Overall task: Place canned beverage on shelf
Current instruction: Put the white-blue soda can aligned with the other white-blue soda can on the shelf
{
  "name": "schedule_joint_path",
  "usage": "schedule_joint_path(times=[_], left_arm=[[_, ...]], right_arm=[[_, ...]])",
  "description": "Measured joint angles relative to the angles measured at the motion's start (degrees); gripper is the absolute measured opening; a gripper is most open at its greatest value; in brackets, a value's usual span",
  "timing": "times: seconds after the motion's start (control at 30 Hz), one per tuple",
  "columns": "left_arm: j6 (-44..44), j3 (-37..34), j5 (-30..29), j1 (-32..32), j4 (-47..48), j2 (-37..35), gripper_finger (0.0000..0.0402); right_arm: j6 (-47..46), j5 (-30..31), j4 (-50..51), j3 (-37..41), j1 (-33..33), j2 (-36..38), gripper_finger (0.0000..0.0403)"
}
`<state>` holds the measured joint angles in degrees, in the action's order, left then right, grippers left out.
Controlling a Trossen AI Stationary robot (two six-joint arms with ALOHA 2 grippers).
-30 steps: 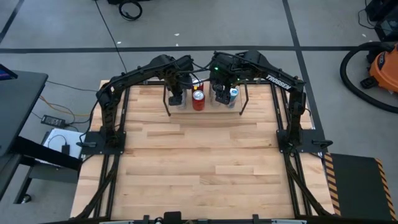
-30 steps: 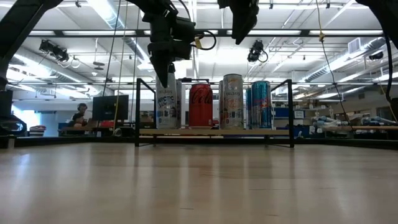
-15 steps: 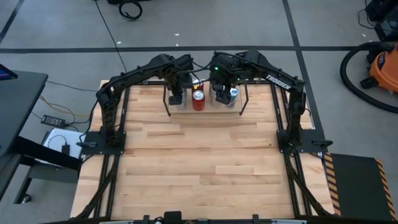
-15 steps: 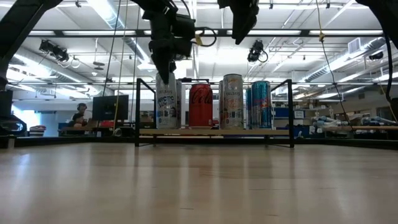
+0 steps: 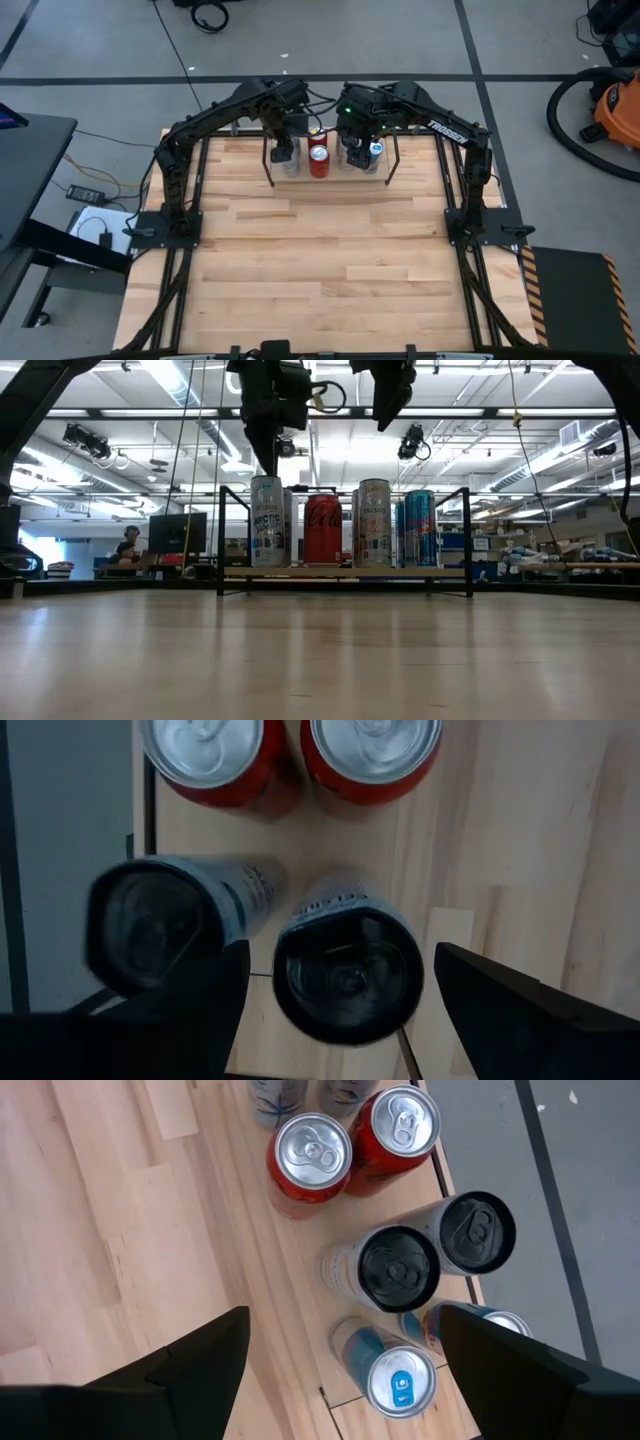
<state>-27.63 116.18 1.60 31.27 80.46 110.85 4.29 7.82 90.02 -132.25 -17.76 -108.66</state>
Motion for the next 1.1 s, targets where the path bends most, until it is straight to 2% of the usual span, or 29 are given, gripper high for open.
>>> schedule_joint_path(times=[0.2, 0.33, 0.73, 1.1], left_arm=[[3.62, 6.39, -0.01, 0.0, 4.2, 0.0, 0.0318], [4.92, 7.39, 0.0, 0.04, 7.45, -0.01, 0.0318], [7.72, 2.29, -2.13, 2.14, 9.56, 0.04, 0.0318], [10.59, -1.0, -1.8, 4.86, 9.58, -0.42, 0.0318]], right_arm=[[0.17, -0.01, 0.0, 0.0, 0.0, 0.0, 0.0332], [0.17, -0.01, 0.0, 0.0, 0.0, 0.0, 0.0332], [0.18, -0.03, 0.0, 0.0, -0.01, 0.0, 0.0332], [-0.36, -0.1, 0.0, 0.0, 0.0, 0.0, 0.0332]])
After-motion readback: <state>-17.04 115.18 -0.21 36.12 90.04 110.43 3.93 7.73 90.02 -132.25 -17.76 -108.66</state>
